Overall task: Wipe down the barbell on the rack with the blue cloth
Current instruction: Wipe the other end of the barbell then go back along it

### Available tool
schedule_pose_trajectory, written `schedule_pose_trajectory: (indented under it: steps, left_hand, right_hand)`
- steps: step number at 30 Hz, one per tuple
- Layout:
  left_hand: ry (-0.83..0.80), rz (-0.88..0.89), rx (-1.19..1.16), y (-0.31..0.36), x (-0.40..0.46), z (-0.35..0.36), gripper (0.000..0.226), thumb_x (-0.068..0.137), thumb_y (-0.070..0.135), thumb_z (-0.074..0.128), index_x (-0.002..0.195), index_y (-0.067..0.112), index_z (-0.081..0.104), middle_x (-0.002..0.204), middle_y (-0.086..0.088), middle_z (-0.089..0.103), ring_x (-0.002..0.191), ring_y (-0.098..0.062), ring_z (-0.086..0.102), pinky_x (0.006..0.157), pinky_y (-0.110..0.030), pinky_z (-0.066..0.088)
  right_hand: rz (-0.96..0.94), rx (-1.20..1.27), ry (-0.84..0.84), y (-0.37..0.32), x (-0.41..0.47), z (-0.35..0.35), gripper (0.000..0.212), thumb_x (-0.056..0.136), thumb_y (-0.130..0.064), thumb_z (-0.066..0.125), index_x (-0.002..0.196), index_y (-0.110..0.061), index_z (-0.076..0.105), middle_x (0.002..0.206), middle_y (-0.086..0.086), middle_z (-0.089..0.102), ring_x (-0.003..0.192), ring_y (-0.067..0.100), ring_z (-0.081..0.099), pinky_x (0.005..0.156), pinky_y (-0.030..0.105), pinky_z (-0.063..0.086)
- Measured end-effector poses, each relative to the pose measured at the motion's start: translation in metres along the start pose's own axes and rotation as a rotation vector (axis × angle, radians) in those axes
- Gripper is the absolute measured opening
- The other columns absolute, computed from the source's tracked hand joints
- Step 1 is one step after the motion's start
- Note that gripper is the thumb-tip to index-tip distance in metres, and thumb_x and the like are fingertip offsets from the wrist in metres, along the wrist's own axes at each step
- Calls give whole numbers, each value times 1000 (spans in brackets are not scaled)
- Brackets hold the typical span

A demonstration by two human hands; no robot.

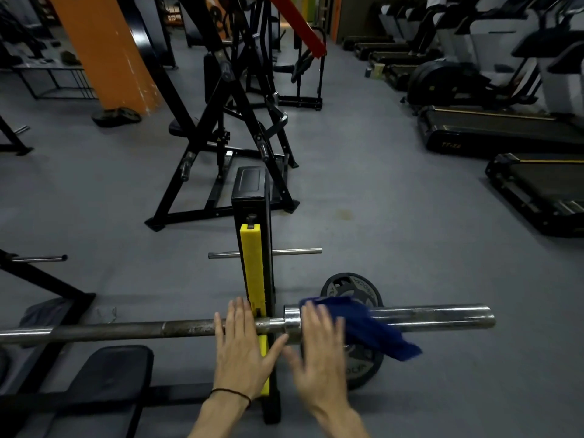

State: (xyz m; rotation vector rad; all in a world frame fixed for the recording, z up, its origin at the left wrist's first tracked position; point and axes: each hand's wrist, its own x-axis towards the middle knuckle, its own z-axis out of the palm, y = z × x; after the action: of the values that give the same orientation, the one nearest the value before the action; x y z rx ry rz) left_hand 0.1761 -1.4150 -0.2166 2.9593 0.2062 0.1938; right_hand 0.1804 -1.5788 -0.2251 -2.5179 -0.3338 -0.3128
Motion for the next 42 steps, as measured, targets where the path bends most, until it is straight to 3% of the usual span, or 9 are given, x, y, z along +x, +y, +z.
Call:
schedule_pose_trajectory:
  steps: [4,9,13,18,24,30,35,39,42]
  left_hand:
    - [99,65,-100,-9,-8,3,93,96,76,21,151,3,36,159,-15,35,146,-30,34,122,-43,8]
    - [277,249,-254,-5,-25,1,69,96,57,44,147,11,40,157,-13,36,146,-27,34,121,-46,22]
    - [217,460,-212,10,-23,7,65,94,39,51,153,15,37,163,-5,31,150,-22,30,121,-40,21]
    - [108,465,-79,15,-6,5,76,91,44,51,157,13,28,164,-4,27,151,-18,22,123,-34,13]
    - [39,393,-149,30,-7,8,118,57,25,94,155,10,30,159,-6,37,145,-16,31,119,-38,27]
    - [60,359,-201,36,14,3,119,41,15,98,147,5,43,133,-9,64,110,-19,66,96,-33,52]
    - [75,351,-275,35,15,3,105,41,19,99,131,12,48,131,-11,62,104,-23,69,90,-35,58]
    - [98,344,-304,34,12,4,92,53,22,96,131,15,49,130,-7,59,100,-17,68,85,-29,58]
    - [126,379,-360,31,13,2,99,48,20,98,133,16,47,131,-1,52,103,-16,64,89,-29,55]
  right_hand:
    - [-119,44,-193,33,1,-20,68,104,-65,20,163,-32,7,169,-21,-8,156,4,-6,125,47,23]
    - [122,-66,122,67,6,-40,67,107,-57,22,157,-15,35,165,0,32,154,23,26,127,48,6]
    - [-42,21,-17,6,1,2,69,108,-57,20,161,-12,26,170,0,20,157,19,16,128,38,-2]
    - [-204,-66,-77,61,7,-35,57,110,-47,19,161,-23,28,169,-10,20,155,12,20,126,36,8]
    - [60,15,62,33,9,-21,65,109,-55,16,158,-15,33,166,-3,28,155,17,21,127,41,-1]
    - [-183,-51,-91,33,18,-28,61,109,-55,20,160,-23,29,167,-9,22,155,8,20,126,32,5]
    - [75,-43,86,56,20,-36,56,109,-53,19,152,-21,36,155,3,49,146,23,40,125,46,14]
    - [-36,-4,-75,1,4,8,73,106,-64,16,163,-18,18,171,-3,10,158,12,7,127,34,-4]
    - [-188,-56,-119,26,13,-20,67,108,-61,19,163,-24,18,170,-10,11,156,5,9,126,27,-2]
